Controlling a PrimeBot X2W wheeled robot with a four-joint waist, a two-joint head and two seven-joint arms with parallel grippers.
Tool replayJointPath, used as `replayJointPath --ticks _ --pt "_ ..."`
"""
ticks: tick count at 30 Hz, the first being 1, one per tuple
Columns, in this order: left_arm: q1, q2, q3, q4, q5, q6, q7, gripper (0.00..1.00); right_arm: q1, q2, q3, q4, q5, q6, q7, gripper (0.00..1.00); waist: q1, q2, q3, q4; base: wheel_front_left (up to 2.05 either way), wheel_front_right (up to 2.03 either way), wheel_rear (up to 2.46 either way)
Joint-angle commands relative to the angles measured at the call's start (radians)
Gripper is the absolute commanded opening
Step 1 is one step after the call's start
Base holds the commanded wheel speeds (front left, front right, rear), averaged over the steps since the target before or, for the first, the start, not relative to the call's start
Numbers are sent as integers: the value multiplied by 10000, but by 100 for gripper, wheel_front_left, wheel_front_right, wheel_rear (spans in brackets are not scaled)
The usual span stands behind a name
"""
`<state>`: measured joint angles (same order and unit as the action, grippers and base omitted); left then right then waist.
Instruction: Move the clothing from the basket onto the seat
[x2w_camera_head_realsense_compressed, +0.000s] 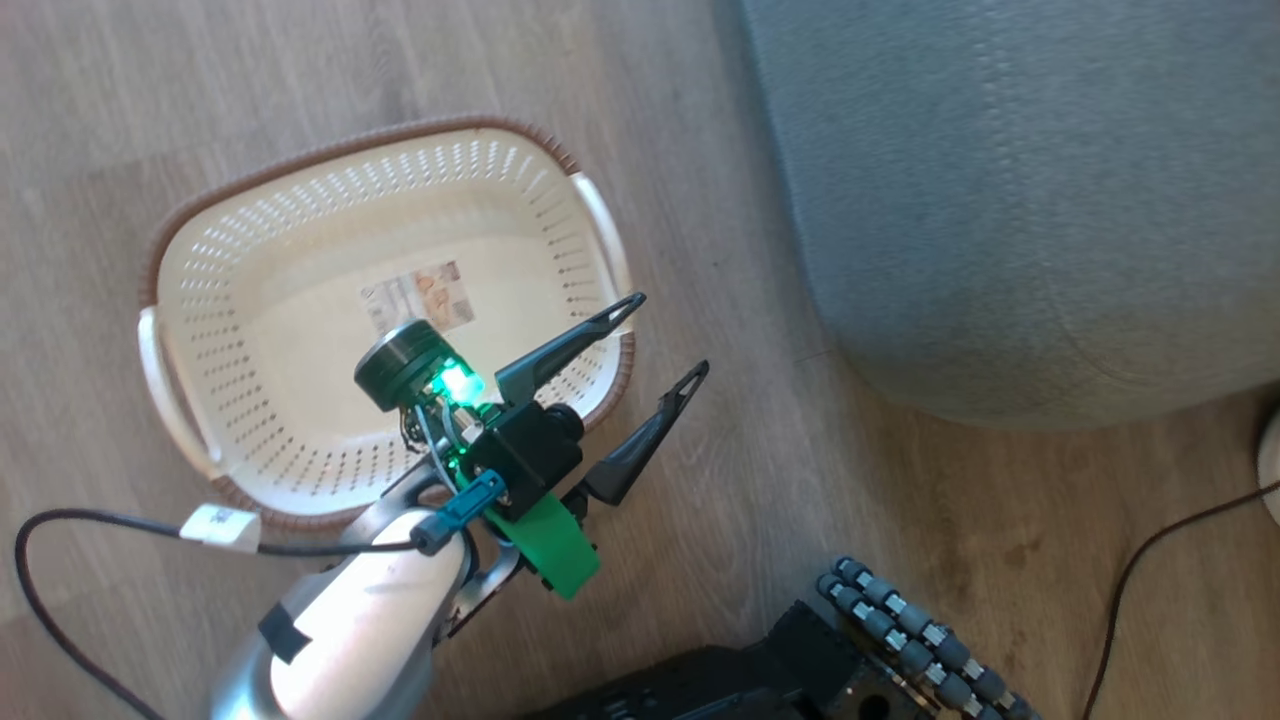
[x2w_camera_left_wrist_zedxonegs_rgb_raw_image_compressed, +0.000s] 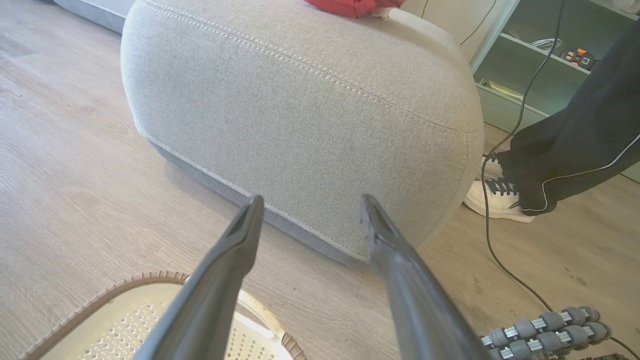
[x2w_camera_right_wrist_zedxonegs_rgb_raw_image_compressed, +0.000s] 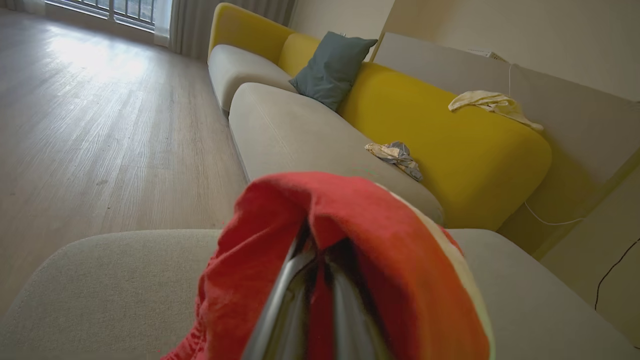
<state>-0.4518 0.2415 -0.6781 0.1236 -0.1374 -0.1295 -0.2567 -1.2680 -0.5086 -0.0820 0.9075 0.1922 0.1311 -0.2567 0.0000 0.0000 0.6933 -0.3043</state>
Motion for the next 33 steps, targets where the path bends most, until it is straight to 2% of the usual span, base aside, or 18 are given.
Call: replayJointPath --ticks 1,4,11,23,24,25,26,33 --pt "-72 -47 214 -372 71 -12 -51 100 -140 -304 -63 -57 -6 -4 -17 0 0 0 168 170 0 0 0" --pt "-83 -27 248 -425 87 -12 -51 100 -355 -266 -400 1202 -43 -4 53 0 0 0 296 344 0 0 0" --pt "-115 -219 445 -425 180 -12 -51 100 -376 -337 -453 2765 -236 -4 101 0 0 0 369 604 0 0 0" --pt "-166 -250 418 -283 231 -12 -51 100 -298 -65 -196 3423 -473 -4 10 0 0 0 194 636 0 0 0" --pt "-168 -280 421 -264 222 -12 -51 100 -298 -52 -182 3439 -469 -4 4 5 0 0 119 640 0 0 0" --pt "-169 -318 411 -242 217 -12 -51 100 -295 -48 -164 3444 -459 -4 -3 40 0 0 21 651 0 0 0" --pt "-174 -363 386 -224 220 -12 -51 100 -286 -46 -148 3444 -446 -4 -11 100 0 0 -88 663 0 0 0" --pt "-145 -742 151 -164 281 -12 -51 100 -51 87 403 3482 -533 -4 -17 100 0 0 -1010 757 0 0 0"
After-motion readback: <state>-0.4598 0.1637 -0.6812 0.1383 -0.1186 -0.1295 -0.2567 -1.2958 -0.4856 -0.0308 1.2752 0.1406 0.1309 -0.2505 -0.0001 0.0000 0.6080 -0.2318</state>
